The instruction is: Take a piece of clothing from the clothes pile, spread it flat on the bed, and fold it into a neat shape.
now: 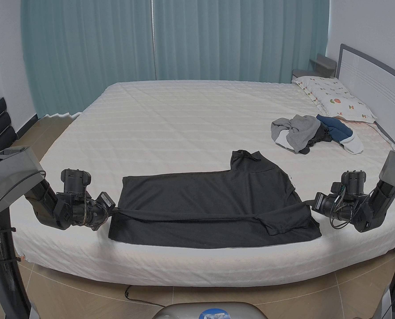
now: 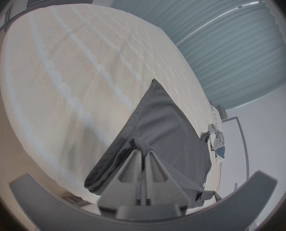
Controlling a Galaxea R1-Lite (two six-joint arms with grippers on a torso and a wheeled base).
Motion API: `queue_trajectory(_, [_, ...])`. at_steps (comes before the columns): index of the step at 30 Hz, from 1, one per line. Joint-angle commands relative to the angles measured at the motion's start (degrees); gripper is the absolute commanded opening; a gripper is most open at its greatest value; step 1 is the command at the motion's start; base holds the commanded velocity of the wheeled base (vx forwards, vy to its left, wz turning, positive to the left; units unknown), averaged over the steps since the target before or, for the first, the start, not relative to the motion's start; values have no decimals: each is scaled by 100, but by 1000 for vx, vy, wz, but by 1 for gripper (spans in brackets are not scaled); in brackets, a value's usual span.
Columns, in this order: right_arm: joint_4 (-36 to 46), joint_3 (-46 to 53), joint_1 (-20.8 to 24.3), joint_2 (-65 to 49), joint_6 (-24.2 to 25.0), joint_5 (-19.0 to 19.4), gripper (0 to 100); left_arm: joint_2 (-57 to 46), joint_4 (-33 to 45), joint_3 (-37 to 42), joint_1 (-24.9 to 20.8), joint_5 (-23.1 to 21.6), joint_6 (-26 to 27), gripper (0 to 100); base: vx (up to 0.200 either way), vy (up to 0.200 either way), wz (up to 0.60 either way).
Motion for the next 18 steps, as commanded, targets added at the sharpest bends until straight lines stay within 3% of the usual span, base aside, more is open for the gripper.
queue_trajectory(1, [-73, -37, 17, 279, 37, -117, 0, 143, -13, -133, -18, 0, -119, 100, 0, 0, 0])
queue_trajectory(5, [-231, -116, 17, 516, 125, -205, 0, 134, -5, -230, -18, 0, -313, 100, 0, 0, 0])
queue_trajectory(6, [-275, -116, 17, 542, 186, -214, 100, 143, -5, -230, -18, 0, -339, 100, 0, 0, 0])
queue_trajectory(11, [-592, -28, 96, 463, 494, -240, 100, 134, -5, -239, 0, 0, -374, 100, 0, 0, 0])
queue_trajectory(18, [-636, 86, 158, 15, 995, -759, 100, -156, -31, -36, 87, 0, -506, 100, 0, 0, 0])
